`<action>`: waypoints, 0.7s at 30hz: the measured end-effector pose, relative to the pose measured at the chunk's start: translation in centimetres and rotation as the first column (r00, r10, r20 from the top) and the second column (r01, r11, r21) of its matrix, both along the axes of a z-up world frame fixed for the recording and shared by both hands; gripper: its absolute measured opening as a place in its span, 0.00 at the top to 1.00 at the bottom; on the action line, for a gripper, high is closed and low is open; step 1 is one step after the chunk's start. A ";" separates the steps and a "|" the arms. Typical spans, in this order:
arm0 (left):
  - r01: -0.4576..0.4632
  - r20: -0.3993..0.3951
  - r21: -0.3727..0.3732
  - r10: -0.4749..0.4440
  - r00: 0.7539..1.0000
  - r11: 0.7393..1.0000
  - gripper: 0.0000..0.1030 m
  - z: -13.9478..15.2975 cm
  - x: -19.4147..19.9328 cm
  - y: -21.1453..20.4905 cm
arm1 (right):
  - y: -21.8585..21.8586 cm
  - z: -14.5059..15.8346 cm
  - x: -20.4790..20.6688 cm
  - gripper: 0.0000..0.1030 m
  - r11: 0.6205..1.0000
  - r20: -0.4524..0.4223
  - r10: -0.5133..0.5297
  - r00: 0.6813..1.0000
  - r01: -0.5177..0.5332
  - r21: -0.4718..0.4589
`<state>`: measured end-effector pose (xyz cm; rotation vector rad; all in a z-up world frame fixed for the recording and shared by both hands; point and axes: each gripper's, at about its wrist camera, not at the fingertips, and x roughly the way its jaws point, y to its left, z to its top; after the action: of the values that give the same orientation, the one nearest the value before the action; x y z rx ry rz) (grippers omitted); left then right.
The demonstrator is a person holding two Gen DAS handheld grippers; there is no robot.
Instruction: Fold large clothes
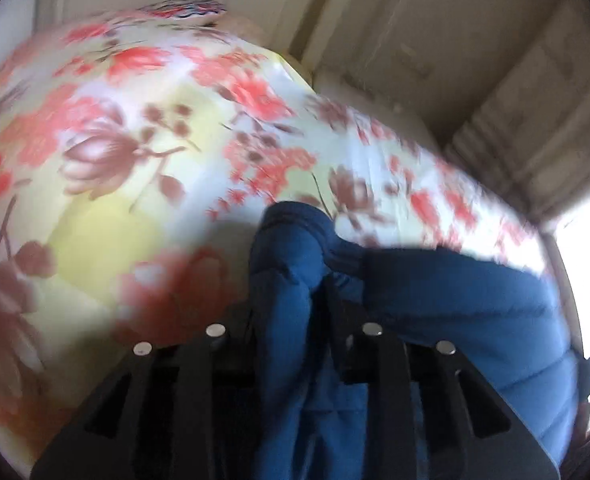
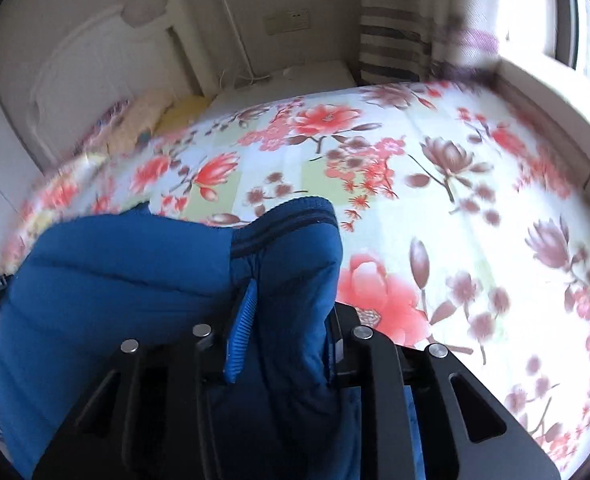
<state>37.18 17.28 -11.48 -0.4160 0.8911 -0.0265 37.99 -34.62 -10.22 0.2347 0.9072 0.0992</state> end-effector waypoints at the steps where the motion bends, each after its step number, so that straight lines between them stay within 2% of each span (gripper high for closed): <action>1: -0.033 0.001 0.011 0.033 0.999 0.999 0.55 0.1 -0.2 0.5 | -0.2 -0.1 0.0 0.80 1.000 0.000 0.000 1.000 0.000 0.010; 2: -0.050 -0.005 0.019 0.050 0.999 0.999 0.49 0.0 -0.3 0.6 | -0.4 -0.1 0.0 0.78 1.000 -0.002 0.000 1.000 0.000 0.015; 3: -0.058 -0.012 0.020 0.058 0.998 0.998 0.48 -0.1 -0.4 0.8 | -0.5 -0.1 0.1 0.76 1.000 -0.005 -0.002 1.000 0.002 0.011; 4: -0.063 -0.009 0.027 0.063 0.998 0.998 0.46 0.0 -0.5 0.8 | -0.5 0.0 0.1 0.60 1.000 -0.009 -0.010 1.000 0.010 -0.005; 5: -0.070 -0.002 0.039 0.070 0.998 0.997 0.42 0.3 -0.6 0.7 | -0.4 0.3 -0.1 0.32 0.999 -0.018 -0.024 1.000 0.024 -0.026; 7: -0.116 0.035 0.104 0.112 0.993 0.988 0.34 1.6 -1.6 0.5 | -0.6 0.9 -0.5 0.12 0.996 -0.016 -0.072 0.997 0.072 -0.050; 9: -0.187 0.098 0.180 0.172 0.980 0.966 0.22 3.7 -2.8 0.3 | -1.2 2.9 -1.8 0.12 0.995 0.048 -0.095 0.994 0.095 0.006; 10: -0.199 0.124 0.187 0.178 0.976 0.962 0.14 4.7 -3.2 -0.1 | -1.1 4.2 -2.6 0.12 0.995 0.088 -0.103 0.991 0.102 0.008; 13: -0.156 0.217 0.164 0.119 0.969 0.974 0.08 8.2 -4.8 -2.1 | 1.1 8.2 -4.3 0.12 0.999 0.198 -0.031 0.980 0.039 -0.034; 15: -0.101 0.239 0.187 0.054 0.970 0.977 0.03 9.7 -4.7 -4.7 | 4.1 9.9 -4.6 0.12 0.996 0.230 0.055 0.972 -0.036 -0.087; 18: 0.018 0.211 0.254 -0.074 0.975 0.967 0.02 10.0 -3.5 -9.5 | 8.7 10.2 -3.8 0.12 0.981 0.220 0.159 0.962 -0.128 -0.149; 21: 0.129 0.090 0.329 -0.167 0.982 0.935 0.02 7.1 -1.0 -13.9 | 12.4 7.7 -1.9 0.12 0.963 0.148 0.207 0.967 -0.175 -0.205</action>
<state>36.15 3.34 -4.35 -0.0398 0.7918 -0.0424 36.07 -22.18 -2.49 -0.0409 0.7630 0.2077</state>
